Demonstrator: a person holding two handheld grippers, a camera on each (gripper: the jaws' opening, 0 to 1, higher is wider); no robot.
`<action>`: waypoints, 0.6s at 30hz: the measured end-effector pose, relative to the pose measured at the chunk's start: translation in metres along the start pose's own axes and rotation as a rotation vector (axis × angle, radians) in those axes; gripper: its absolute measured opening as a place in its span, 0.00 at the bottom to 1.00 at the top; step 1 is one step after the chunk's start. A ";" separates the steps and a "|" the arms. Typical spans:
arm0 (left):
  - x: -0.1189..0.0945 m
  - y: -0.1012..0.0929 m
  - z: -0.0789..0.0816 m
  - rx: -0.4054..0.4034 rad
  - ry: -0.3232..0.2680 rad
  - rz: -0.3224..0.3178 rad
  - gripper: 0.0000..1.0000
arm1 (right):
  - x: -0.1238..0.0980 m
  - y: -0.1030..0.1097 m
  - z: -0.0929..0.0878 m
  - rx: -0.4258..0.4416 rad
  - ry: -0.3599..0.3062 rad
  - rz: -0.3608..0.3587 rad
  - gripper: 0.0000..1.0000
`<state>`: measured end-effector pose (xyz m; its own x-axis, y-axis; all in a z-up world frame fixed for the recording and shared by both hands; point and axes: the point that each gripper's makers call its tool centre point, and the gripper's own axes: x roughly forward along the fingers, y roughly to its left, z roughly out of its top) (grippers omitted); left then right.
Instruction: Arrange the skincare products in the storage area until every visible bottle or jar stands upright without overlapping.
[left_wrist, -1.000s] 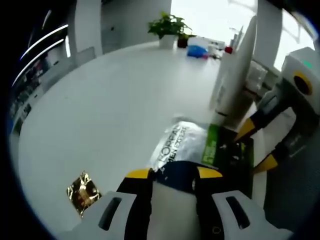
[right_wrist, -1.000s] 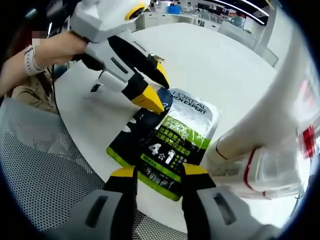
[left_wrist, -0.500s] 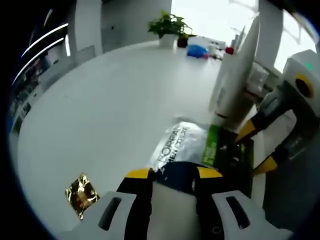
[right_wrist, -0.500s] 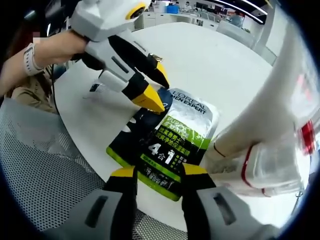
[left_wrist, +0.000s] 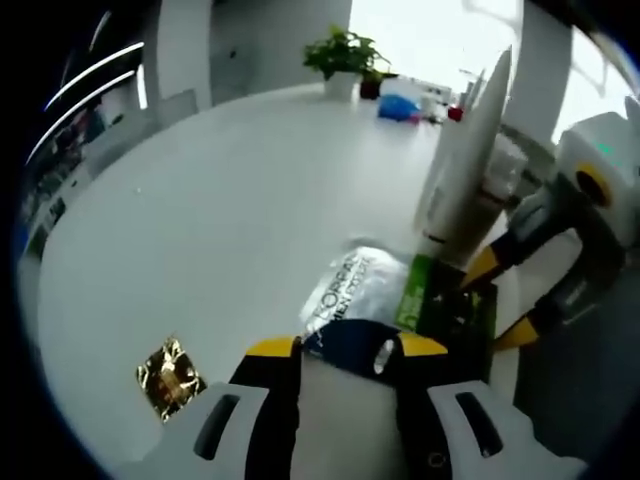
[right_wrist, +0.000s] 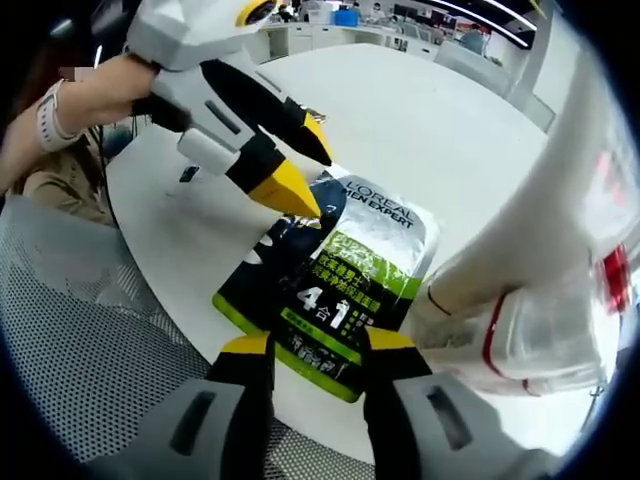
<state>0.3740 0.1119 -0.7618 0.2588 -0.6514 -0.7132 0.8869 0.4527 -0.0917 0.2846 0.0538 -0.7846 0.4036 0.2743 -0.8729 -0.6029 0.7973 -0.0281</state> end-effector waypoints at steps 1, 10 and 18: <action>-0.002 0.000 0.000 -0.002 -0.001 0.002 0.33 | 0.000 0.000 0.000 -0.001 0.000 0.000 0.35; -0.027 -0.005 0.008 -0.016 -0.039 0.038 0.37 | 0.000 -0.001 0.001 -0.015 0.003 0.004 0.35; -0.051 -0.014 0.012 -0.040 -0.070 0.062 0.39 | -0.001 -0.001 0.000 -0.024 0.009 0.007 0.35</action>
<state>0.3532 0.1319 -0.7162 0.3405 -0.6618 -0.6679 0.8525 0.5170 -0.0777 0.2856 0.0527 -0.7839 0.3937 0.2748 -0.8772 -0.6215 0.7827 -0.0338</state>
